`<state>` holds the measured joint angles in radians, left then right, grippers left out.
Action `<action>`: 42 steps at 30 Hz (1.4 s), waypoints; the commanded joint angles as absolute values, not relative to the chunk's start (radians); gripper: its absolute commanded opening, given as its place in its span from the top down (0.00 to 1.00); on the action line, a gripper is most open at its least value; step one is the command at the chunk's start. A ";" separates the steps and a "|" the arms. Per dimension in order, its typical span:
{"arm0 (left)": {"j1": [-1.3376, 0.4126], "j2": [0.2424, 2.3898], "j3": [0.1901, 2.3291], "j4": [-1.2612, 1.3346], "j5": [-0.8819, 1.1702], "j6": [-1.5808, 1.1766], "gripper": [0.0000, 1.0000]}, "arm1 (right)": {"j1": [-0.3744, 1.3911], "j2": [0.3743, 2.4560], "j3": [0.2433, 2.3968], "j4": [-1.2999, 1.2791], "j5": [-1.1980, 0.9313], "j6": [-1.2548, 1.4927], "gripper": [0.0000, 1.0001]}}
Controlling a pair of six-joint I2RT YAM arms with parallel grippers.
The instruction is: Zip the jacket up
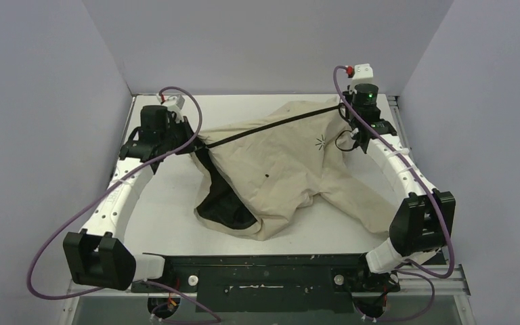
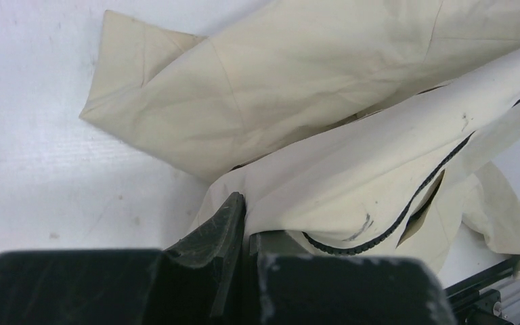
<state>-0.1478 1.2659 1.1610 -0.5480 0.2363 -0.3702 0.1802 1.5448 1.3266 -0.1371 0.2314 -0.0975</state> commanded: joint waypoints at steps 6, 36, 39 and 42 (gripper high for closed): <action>-0.037 1.328 1.297 -0.510 0.104 -0.305 1.00 | 0.032 1.447 1.366 -0.111 0.348 -0.027 1.00; -0.010 1.359 1.424 -0.310 0.261 -0.365 1.00 | -0.044 1.498 1.666 0.245 0.008 0.228 1.00; -0.005 1.329 1.376 -0.302 0.256 -0.366 1.00 | -0.044 1.504 1.687 0.291 -0.053 0.237 1.00; -0.005 1.292 1.299 -0.291 0.264 -0.368 1.00 | -0.044 1.480 1.638 0.308 -0.077 0.261 1.00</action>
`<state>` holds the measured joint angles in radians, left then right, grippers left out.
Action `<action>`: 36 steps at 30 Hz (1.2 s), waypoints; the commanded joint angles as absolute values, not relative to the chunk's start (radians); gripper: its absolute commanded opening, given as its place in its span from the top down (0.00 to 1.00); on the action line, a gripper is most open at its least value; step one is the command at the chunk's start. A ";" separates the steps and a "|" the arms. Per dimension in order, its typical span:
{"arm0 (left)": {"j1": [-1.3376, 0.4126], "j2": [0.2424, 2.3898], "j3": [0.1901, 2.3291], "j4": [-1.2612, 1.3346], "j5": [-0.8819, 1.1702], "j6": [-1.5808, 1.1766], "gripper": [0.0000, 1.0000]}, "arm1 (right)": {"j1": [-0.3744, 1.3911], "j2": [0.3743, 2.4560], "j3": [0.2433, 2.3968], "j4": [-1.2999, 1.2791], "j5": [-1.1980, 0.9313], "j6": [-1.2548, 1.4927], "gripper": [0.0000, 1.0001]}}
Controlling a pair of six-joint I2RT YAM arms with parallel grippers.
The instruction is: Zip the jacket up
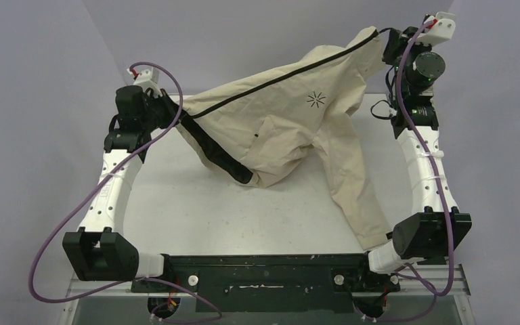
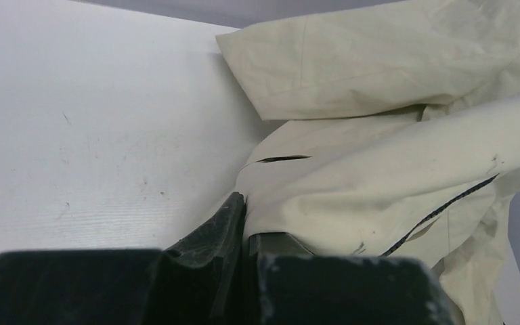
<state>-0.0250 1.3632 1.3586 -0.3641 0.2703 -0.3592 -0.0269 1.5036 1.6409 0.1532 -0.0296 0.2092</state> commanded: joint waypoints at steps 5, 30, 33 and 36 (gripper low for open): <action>-0.006 1.241 1.156 -0.298 0.301 -0.357 0.93 | -0.045 1.365 1.375 0.251 0.033 0.338 0.88; -0.107 0.939 0.921 -0.604 0.164 -0.442 0.03 | -0.049 0.856 0.912 -0.479 -0.337 0.378 0.00; -0.140 0.903 0.955 -0.678 0.094 -0.458 0.03 | -0.049 0.877 0.974 -0.588 -0.382 0.302 0.00; -0.142 0.869 0.972 -0.748 0.073 -0.457 0.03 | -0.049 0.854 0.950 -0.616 -0.375 0.296 0.00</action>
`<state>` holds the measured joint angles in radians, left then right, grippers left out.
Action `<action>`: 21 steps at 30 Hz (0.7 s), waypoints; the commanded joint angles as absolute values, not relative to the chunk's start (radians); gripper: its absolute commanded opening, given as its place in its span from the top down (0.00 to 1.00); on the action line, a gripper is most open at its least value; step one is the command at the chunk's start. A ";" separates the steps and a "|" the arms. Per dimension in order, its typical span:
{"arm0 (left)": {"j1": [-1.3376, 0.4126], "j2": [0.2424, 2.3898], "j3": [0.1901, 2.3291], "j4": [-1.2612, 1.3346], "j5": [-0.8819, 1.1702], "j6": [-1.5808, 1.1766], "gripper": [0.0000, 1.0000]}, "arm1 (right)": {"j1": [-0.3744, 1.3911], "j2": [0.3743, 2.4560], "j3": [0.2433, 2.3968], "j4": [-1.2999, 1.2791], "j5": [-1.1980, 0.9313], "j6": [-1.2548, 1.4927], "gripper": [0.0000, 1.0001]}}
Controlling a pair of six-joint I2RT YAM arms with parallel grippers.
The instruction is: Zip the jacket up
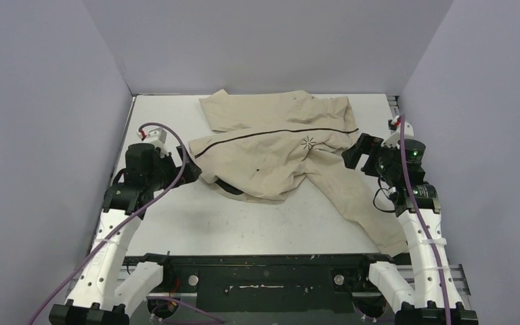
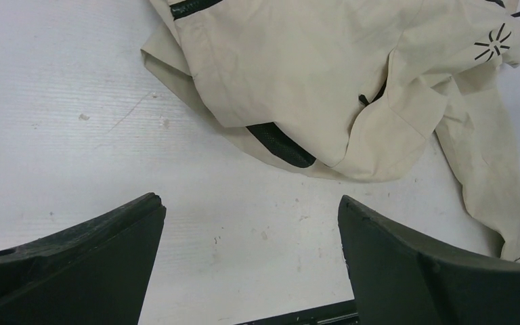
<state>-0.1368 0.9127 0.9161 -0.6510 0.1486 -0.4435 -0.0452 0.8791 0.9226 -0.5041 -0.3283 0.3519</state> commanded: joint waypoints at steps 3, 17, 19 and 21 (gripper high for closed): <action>-0.142 0.811 0.962 -0.787 0.119 -0.416 0.03 | -0.040 0.787 0.908 -0.598 -0.352 0.286 0.00; -0.435 0.774 1.023 -0.765 0.281 -0.192 0.03 | 0.204 0.724 0.960 -0.703 -0.481 0.150 0.00; -0.484 0.756 1.032 -0.764 0.165 -0.189 0.03 | 0.205 0.709 0.950 -0.698 -0.455 0.160 0.00; -0.486 0.728 1.030 -0.749 0.085 -0.207 0.03 | 0.205 0.689 0.943 -0.681 -0.433 0.170 0.00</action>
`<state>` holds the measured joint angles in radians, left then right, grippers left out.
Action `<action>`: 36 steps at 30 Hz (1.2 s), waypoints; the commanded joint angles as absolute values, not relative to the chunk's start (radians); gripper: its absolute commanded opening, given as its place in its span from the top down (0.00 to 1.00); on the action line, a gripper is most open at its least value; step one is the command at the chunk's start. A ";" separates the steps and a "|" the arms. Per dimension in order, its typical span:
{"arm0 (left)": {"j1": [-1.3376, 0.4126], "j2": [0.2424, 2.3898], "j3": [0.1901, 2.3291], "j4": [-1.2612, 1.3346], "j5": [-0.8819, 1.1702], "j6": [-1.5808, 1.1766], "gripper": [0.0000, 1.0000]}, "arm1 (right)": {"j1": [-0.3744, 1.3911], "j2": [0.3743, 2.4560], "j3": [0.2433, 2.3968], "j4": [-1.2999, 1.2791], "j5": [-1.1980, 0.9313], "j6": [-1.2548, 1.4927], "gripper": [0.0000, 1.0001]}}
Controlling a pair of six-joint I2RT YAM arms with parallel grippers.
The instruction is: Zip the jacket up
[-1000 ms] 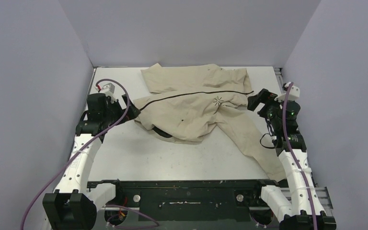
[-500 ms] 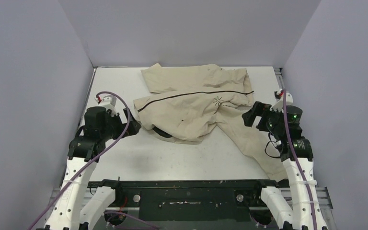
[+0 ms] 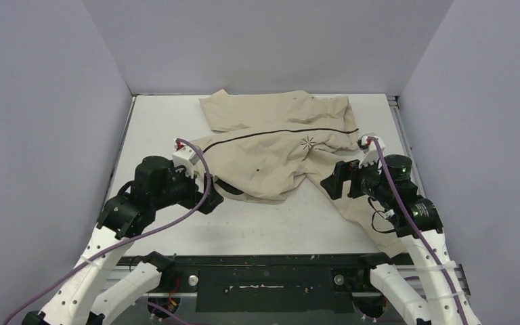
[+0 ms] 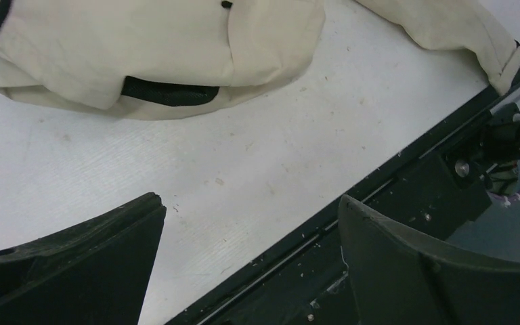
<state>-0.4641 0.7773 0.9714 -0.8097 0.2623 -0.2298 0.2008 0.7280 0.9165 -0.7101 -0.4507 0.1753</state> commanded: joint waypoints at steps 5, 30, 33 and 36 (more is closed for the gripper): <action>-0.487 0.666 0.992 -0.679 -0.053 -0.304 0.03 | 0.204 0.652 0.963 -0.664 -0.289 0.186 0.00; -0.487 0.637 0.982 -0.743 -0.415 -0.385 0.03 | 0.204 0.615 1.010 -0.654 0.138 0.223 0.00; -0.487 0.649 0.992 -0.745 -0.410 -0.388 0.03 | 0.205 0.616 1.026 -0.656 0.141 0.222 0.00; -0.486 0.648 0.990 -0.733 -0.423 -0.391 0.03 | 0.204 0.617 1.027 -0.661 0.152 0.218 0.00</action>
